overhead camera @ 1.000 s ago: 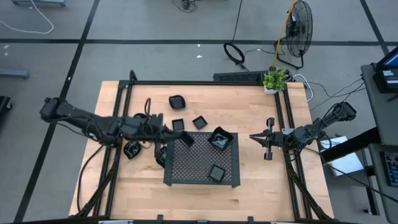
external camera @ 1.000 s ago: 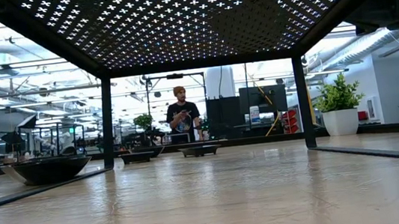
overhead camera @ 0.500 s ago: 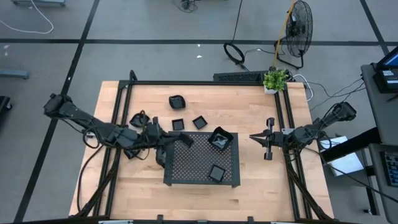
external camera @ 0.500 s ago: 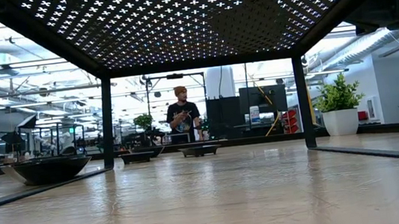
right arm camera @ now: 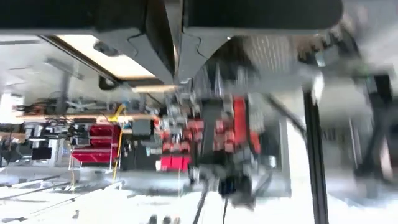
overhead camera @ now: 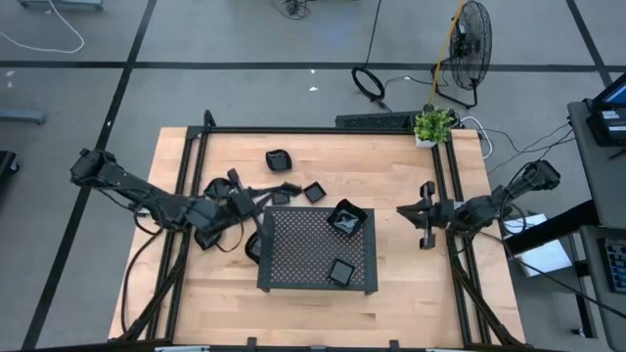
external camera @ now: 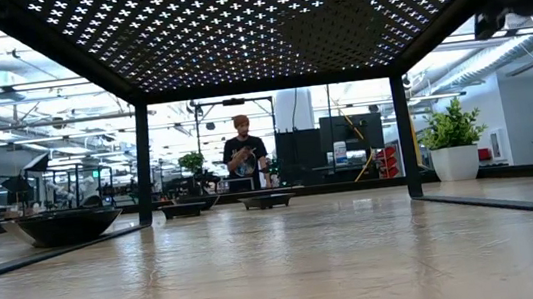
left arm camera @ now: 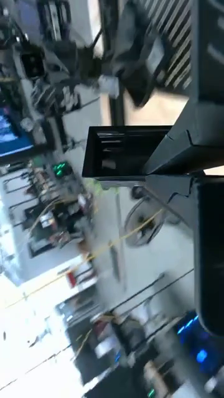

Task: Pick & Place Mini shaped plates
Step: Stack the black square plate on top of the black square plates on the shelf

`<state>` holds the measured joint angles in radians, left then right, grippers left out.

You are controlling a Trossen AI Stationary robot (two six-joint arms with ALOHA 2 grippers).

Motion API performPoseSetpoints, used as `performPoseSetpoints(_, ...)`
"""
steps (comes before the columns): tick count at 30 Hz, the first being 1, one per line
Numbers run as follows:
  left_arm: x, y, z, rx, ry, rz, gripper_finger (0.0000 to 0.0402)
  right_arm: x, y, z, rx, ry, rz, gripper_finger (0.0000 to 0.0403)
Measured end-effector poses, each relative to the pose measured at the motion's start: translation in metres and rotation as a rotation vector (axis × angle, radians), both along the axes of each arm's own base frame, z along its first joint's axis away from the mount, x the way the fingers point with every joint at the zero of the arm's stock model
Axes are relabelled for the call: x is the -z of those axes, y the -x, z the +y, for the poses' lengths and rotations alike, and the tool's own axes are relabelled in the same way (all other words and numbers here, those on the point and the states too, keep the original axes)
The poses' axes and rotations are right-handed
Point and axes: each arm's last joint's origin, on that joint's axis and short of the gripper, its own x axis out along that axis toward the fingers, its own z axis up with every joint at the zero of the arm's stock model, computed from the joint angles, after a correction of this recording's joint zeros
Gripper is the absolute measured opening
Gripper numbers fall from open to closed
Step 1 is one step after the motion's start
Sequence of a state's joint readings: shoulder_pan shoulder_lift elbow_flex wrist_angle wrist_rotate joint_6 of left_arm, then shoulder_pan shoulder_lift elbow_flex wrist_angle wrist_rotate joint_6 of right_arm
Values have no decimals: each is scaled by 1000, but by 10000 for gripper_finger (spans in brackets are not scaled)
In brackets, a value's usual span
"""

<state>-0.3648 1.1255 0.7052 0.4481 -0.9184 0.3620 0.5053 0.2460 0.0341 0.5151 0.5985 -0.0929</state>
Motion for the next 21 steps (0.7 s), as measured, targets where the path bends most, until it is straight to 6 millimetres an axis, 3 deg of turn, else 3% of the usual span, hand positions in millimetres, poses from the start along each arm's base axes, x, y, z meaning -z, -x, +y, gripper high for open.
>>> performPoseSetpoints(7, -10, -7, 38, -133, -130, -2, 4, -11, 3, -3, 13, -57, -107, 15)
performPoseSetpoints(13, -18, -13, 74, -23, -184, -85, 3, -29, 3, -13, 115, -109, -296, 26)
performPoseSetpoints(16, -18, -17, 89, -13, -204, -128, 3, -26, -9, -16, 182, -33, -231, 48)
performPoseSetpoints(21, -13, -38, 105, 64, -238, -153, 3, -59, -45, -21, 186, 92, -203, 109)
